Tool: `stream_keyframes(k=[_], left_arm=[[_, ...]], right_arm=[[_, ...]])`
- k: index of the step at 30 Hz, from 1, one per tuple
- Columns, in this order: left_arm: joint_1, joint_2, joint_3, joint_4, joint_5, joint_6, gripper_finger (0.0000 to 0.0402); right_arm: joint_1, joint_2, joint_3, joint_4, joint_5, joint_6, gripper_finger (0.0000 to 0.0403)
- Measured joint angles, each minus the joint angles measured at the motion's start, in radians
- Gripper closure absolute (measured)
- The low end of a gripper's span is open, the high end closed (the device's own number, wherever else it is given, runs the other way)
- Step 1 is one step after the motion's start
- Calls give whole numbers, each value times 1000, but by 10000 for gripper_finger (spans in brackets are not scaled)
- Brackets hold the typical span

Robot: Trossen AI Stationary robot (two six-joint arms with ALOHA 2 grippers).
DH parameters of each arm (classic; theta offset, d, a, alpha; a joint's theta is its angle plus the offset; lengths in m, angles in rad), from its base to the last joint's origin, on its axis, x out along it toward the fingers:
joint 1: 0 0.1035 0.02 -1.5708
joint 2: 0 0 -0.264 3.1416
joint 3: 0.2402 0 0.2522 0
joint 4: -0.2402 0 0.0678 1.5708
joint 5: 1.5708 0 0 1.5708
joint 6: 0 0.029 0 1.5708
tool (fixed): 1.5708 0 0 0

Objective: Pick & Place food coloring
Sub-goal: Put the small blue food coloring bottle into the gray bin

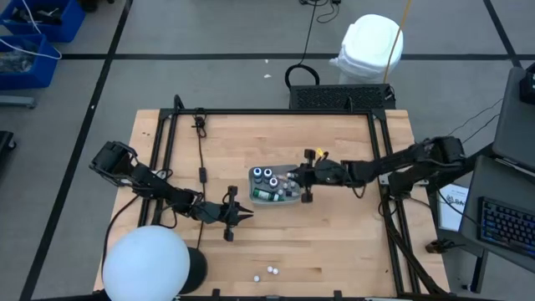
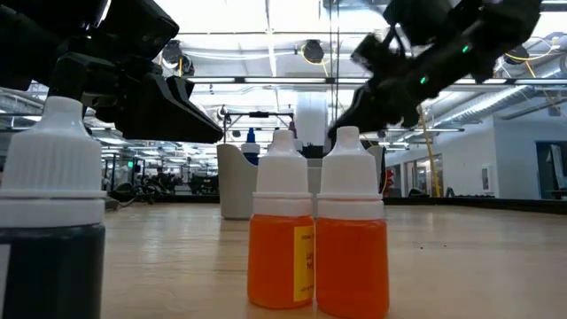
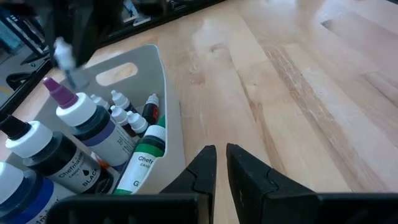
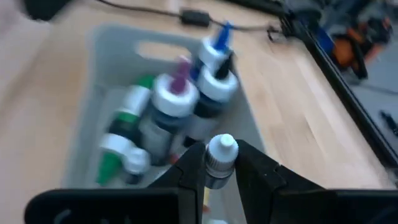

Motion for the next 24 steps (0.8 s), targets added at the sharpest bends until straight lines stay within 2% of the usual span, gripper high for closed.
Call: stream_keyframes(k=[4, 9, 24], left_arm=[[18, 0, 0, -23, 0, 0, 355], [54, 0, 0, -25, 0, -27, 355], [97, 0, 0, -32, 29, -58, 355]], right_arm=[[-46, 66, 0, 54, -71, 13, 343], [-69, 109, 16, 80, -76, 17, 343], [-87, 113, 27, 54, -109, 43, 343]])
